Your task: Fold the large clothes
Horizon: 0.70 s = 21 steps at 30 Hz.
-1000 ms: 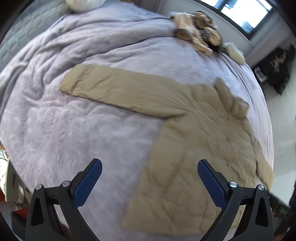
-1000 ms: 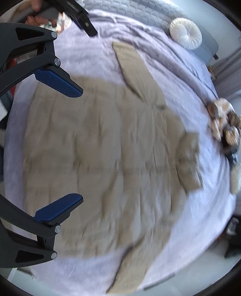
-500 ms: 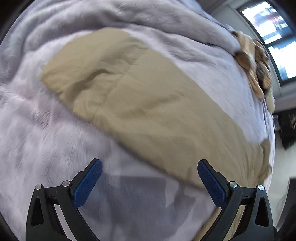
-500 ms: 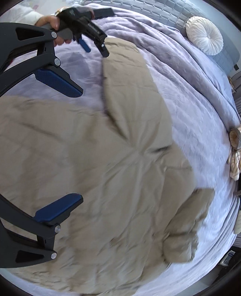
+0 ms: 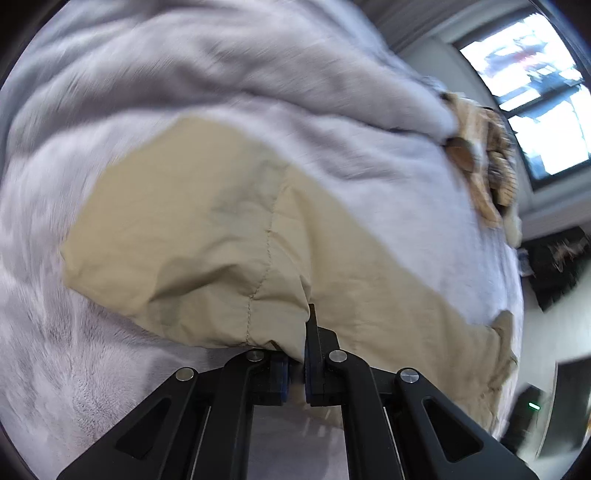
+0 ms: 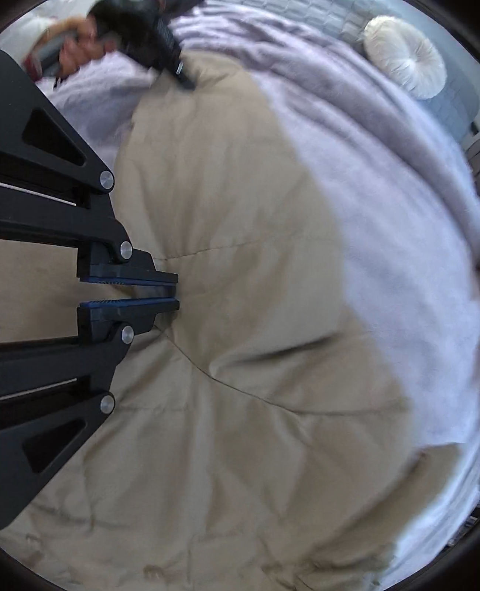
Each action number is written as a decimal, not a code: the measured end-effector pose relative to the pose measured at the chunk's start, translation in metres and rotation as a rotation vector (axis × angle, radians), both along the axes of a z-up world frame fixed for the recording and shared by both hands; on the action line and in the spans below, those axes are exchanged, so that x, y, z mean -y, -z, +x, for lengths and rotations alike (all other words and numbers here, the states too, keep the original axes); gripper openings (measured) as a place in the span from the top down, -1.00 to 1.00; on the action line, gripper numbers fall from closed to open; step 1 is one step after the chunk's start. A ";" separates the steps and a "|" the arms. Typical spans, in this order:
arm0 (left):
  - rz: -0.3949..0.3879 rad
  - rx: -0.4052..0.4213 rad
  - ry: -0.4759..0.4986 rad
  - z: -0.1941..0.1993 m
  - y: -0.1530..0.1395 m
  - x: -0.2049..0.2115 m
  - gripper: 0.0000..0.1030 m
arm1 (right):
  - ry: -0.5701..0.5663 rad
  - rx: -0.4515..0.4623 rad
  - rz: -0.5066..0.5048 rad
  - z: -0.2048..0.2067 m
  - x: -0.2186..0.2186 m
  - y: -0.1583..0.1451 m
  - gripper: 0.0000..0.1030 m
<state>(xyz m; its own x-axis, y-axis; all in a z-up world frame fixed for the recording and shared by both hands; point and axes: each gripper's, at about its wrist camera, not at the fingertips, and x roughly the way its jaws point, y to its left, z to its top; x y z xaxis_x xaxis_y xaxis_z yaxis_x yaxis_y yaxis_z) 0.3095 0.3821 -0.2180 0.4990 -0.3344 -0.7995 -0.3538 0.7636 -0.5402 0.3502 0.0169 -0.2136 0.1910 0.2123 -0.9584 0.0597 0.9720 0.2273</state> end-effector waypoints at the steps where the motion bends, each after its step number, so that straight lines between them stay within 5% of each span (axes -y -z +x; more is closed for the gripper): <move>1: 0.003 0.034 0.025 0.000 -0.011 0.005 0.87 | 0.009 -0.005 0.000 0.000 0.001 0.009 0.88; 9: 0.002 0.300 0.243 0.006 -0.118 0.097 0.87 | 0.007 -0.006 0.070 0.003 0.012 0.020 0.90; 12: 0.000 0.371 0.361 0.008 -0.147 0.158 0.87 | 0.039 -0.017 0.186 0.000 0.031 0.007 0.90; 16: 0.006 0.412 0.543 0.009 -0.163 0.261 0.87 | 0.089 0.037 0.245 -0.023 0.074 -0.025 0.90; 21: 0.057 0.378 0.764 -0.009 -0.145 0.396 0.88 | 0.199 0.114 0.169 -0.073 0.170 -0.063 0.90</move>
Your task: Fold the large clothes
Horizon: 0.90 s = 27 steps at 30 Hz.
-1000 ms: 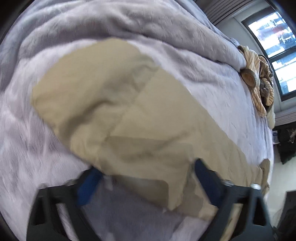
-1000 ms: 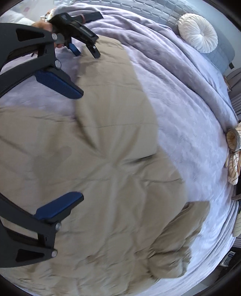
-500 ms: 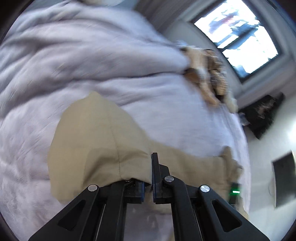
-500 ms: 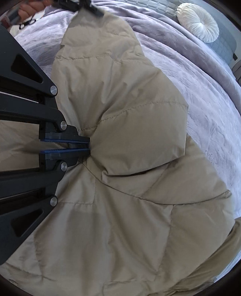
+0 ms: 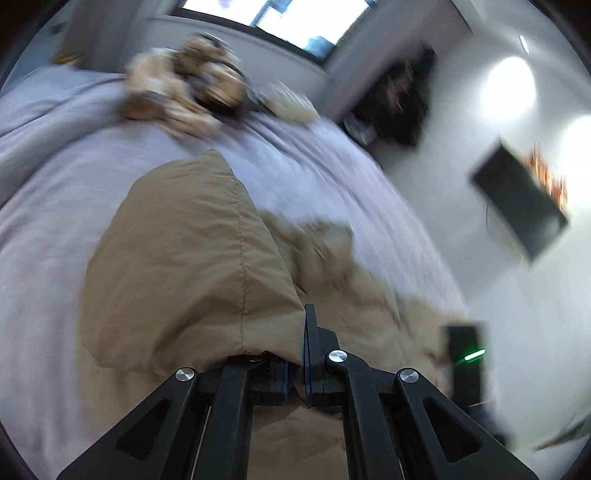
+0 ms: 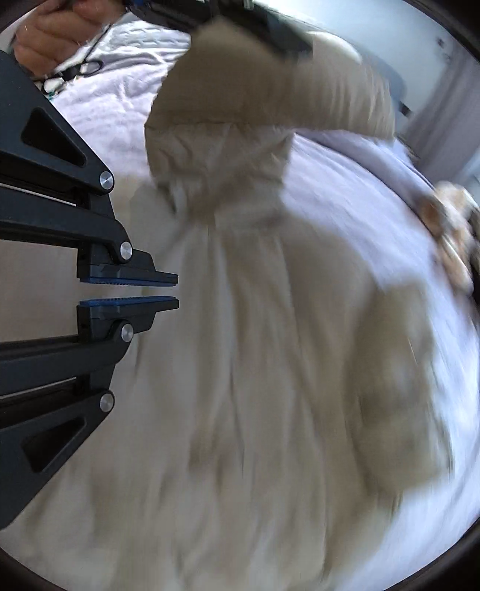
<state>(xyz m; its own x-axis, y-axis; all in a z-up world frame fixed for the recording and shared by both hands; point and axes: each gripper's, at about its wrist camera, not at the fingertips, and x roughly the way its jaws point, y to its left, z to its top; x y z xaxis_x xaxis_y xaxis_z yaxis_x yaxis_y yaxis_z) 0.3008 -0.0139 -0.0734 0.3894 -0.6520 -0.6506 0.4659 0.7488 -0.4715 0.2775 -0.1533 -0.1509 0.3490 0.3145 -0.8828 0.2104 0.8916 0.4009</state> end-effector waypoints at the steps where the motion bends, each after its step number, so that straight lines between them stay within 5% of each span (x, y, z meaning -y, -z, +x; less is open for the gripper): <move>1: 0.058 -0.005 0.036 -0.004 0.011 0.030 0.88 | 0.033 0.001 -0.016 -0.017 0.027 -0.005 0.90; 6: 0.345 -0.027 0.121 -0.020 0.077 0.117 0.87 | 0.179 -0.062 -0.078 -0.071 0.128 -0.001 0.90; 9: 0.412 -0.021 0.140 -0.032 0.100 0.119 0.84 | 0.227 -0.095 -0.076 -0.086 0.150 0.011 0.90; 10: 0.423 -0.027 0.147 -0.037 0.103 0.115 0.74 | 0.235 -0.099 -0.070 -0.088 0.157 0.011 0.90; 12: 0.413 -0.038 0.163 -0.042 0.099 0.110 -0.27 | 0.254 -0.104 -0.052 -0.095 0.164 0.016 0.89; 14: 0.407 0.007 0.146 -0.052 0.084 0.101 -0.48 | 0.265 -0.102 -0.039 -0.094 0.161 0.019 0.87; 18: 0.385 0.028 0.106 -0.046 0.058 0.065 -0.48 | 0.256 -0.098 -0.051 -0.093 0.151 0.012 0.83; 19: 0.379 0.048 0.062 -0.046 0.050 0.049 -0.48 | 0.245 -0.089 -0.059 -0.088 0.146 0.009 0.53; 20: 0.390 0.063 0.001 -0.041 0.044 0.030 -0.48 | 0.225 -0.075 -0.087 -0.080 0.135 0.002 -0.13; 22: 0.441 0.070 -0.134 -0.023 0.044 -0.003 -0.48 | 0.193 -0.030 -0.136 -0.070 0.115 -0.011 -0.72; 27: 0.540 -0.042 -0.394 0.019 0.073 -0.078 -0.48 | -0.040 0.146 -0.327 -0.022 0.023 -0.039 -0.72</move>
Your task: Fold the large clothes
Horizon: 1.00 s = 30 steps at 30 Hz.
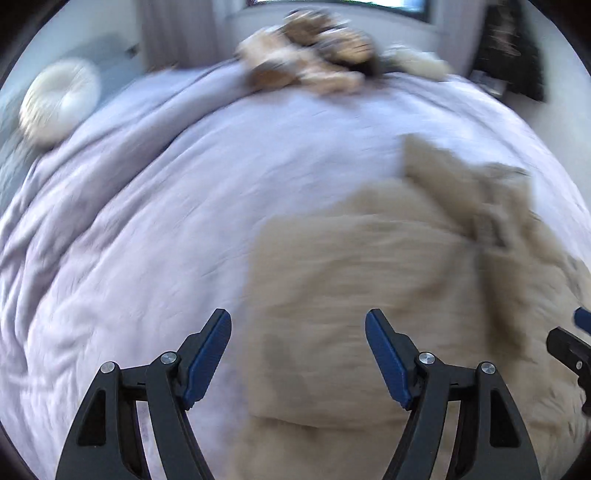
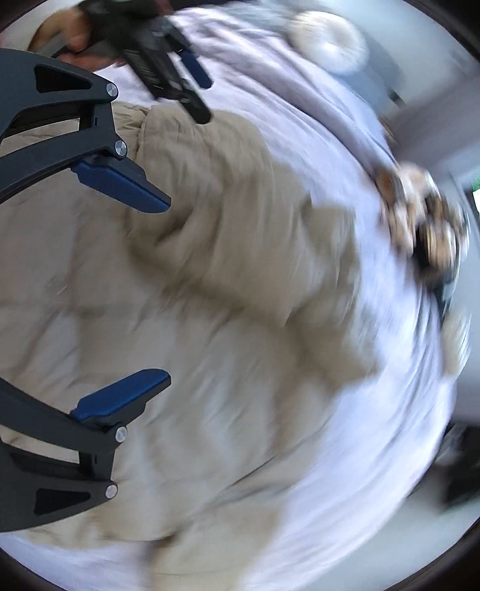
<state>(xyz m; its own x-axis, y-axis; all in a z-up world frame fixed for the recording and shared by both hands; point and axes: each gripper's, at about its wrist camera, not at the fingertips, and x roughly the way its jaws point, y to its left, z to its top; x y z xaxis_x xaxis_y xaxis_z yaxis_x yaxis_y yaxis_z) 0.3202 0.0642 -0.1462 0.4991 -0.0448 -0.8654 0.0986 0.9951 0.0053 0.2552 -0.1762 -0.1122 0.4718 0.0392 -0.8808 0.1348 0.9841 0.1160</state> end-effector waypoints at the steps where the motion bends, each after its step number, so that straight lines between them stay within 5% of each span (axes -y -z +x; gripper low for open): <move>1: 0.015 -0.010 -0.025 0.004 0.008 -0.007 -0.48 | -0.022 0.008 -0.036 0.005 -0.010 0.001 -0.72; 4: 0.040 -0.057 -0.041 0.009 0.035 -0.017 -0.48 | -0.098 0.016 -0.235 0.041 -0.051 0.018 -0.69; 5: 0.036 -0.066 -0.043 0.009 0.041 -0.018 -0.48 | -0.104 0.004 -0.274 0.049 -0.055 0.024 -0.49; 6: 0.031 -0.067 -0.044 0.009 0.046 -0.015 -0.48 | -0.101 -0.004 -0.292 0.056 -0.055 0.029 -0.25; 7: 0.028 -0.067 -0.048 0.008 0.049 -0.015 -0.48 | -0.091 -0.009 -0.286 0.053 -0.050 0.030 0.51; 8: 0.028 -0.066 -0.052 0.008 0.049 -0.014 -0.48 | -0.061 -0.015 -0.249 0.053 -0.039 0.031 0.84; 12: 0.018 -0.081 -0.043 0.011 0.057 -0.009 -0.48 | 0.156 0.024 -0.058 0.014 0.031 0.023 0.85; 18: 0.050 -0.106 -0.028 0.013 0.056 0.000 -0.48 | 0.392 -0.119 0.366 -0.035 0.103 0.070 0.70; 20: 0.029 -0.085 -0.029 0.013 0.041 -0.005 -0.48 | 0.419 -0.123 0.350 -0.047 0.108 0.063 0.07; 21: 0.023 -0.066 -0.028 0.012 0.034 -0.008 -0.48 | 0.436 -0.116 0.313 -0.054 0.110 0.056 0.05; 24: 0.030 -0.036 -0.020 0.014 0.021 -0.013 -0.48 | 0.484 -0.011 0.224 -0.077 0.122 0.022 0.11; 26: 0.044 -0.046 -0.016 0.018 0.024 -0.011 -0.48 | 0.416 0.058 0.206 -0.075 0.122 0.004 0.45; 30: 0.057 -0.073 -0.050 0.027 0.042 -0.002 -0.48 | 0.214 0.003 0.202 -0.047 0.097 0.019 0.64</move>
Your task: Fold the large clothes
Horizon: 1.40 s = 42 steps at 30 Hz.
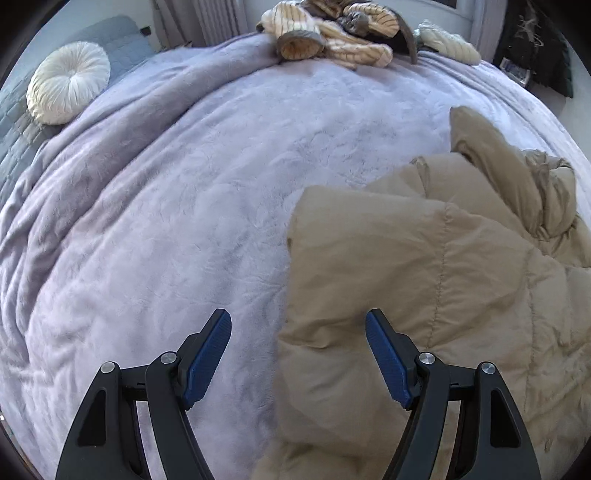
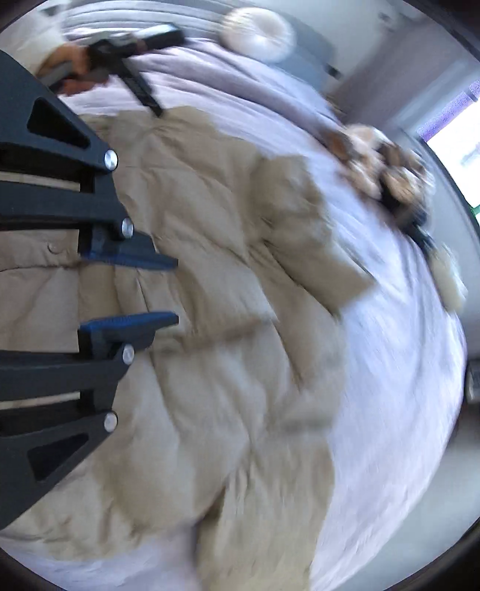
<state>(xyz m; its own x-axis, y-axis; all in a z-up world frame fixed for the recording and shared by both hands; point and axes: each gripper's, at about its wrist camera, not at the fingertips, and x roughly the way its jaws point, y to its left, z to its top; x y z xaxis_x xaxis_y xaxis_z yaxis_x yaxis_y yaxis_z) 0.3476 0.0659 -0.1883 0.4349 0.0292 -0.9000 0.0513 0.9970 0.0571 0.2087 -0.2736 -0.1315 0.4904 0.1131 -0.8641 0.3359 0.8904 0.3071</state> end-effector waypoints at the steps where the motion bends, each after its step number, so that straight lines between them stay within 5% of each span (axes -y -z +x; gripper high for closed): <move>1: 0.004 -0.009 -0.015 0.000 0.005 0.003 -0.48 | -0.011 -0.014 -0.015 0.003 -0.001 0.007 0.64; 5: -0.015 -0.016 -0.073 -0.001 0.020 0.005 -0.48 | -0.022 -0.115 -0.098 0.046 0.007 0.058 0.84; 8: -0.011 -0.016 -0.078 -0.001 0.022 0.005 -0.54 | -0.021 -0.105 -0.111 0.064 0.019 0.069 0.86; 13: 0.008 -0.039 -0.090 0.001 0.015 -0.001 -0.63 | -0.038 -0.113 -0.206 0.061 0.025 0.059 0.86; 19: 0.016 -0.036 -0.016 -0.017 -0.014 0.008 -0.63 | 0.066 -0.103 -0.135 0.020 0.059 0.027 0.75; 25: -0.023 -0.069 0.104 -0.056 -0.039 0.053 -0.63 | 0.125 -0.110 -0.030 -0.030 0.074 0.010 0.21; 30: -0.065 -0.106 0.220 -0.092 -0.051 0.108 -0.63 | 0.157 -0.121 0.040 -0.084 0.084 0.002 0.09; 38: -0.117 -0.176 0.364 -0.129 -0.058 0.188 -0.63 | 0.271 -0.114 0.121 -0.139 0.127 0.001 -0.58; 42: -0.123 -0.135 0.397 -0.136 -0.066 0.217 -1.00 | 0.368 -0.108 0.148 -0.167 0.170 0.006 -0.59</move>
